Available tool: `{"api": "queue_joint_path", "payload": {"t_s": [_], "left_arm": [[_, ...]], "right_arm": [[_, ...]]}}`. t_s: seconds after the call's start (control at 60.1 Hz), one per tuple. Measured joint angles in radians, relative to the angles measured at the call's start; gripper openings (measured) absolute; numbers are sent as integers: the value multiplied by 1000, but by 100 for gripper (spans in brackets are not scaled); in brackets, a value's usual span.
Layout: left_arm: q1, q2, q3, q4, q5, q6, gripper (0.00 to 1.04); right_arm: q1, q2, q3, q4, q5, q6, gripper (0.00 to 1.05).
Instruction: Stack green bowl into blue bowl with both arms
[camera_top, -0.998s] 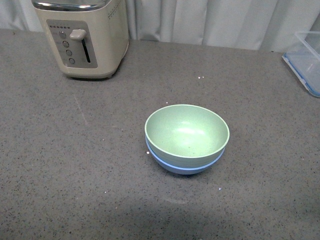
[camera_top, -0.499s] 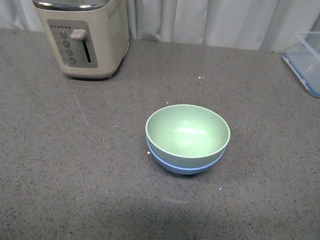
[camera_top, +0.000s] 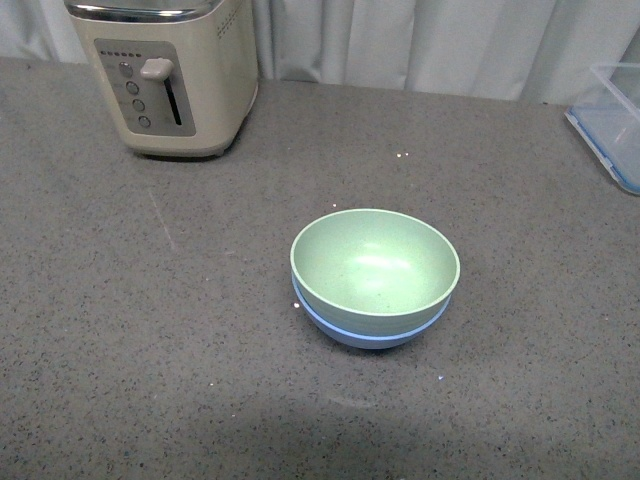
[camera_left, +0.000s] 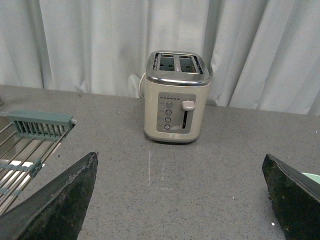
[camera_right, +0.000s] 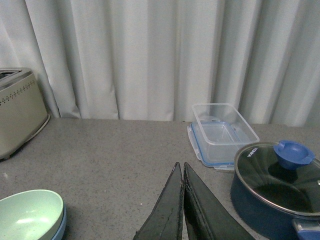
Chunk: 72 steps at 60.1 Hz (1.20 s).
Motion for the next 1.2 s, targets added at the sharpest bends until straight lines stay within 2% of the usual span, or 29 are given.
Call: {"api": "queue_joint_path", "payload": {"t_s": [0.166,0.283,0.699,0.932,1.015,1.115,1.198], "left_arm": [[0,0,0,0,0,0,98],[0,0,0,0,0,0,98],[0,0,0,0,1,0,98],[0,0,0,0,1,0,98],[0,0,0,0,1,0,98],[0,0,0,0,1,0,98],[0,0,0,0,1,0,98]], "right_arm": [[0,-39,0,-39,0,0,1],[0,-176,0,-208,-1,0,1],[0,-207,0,-216,-3,-1,2],[0,-208,0,-216,-3,0,40],[0,-206,0,-217,-3,-1,58],[0,-208,0,-217,-3,0,85],[0,-208,0,-217,-3,0,98]]}}
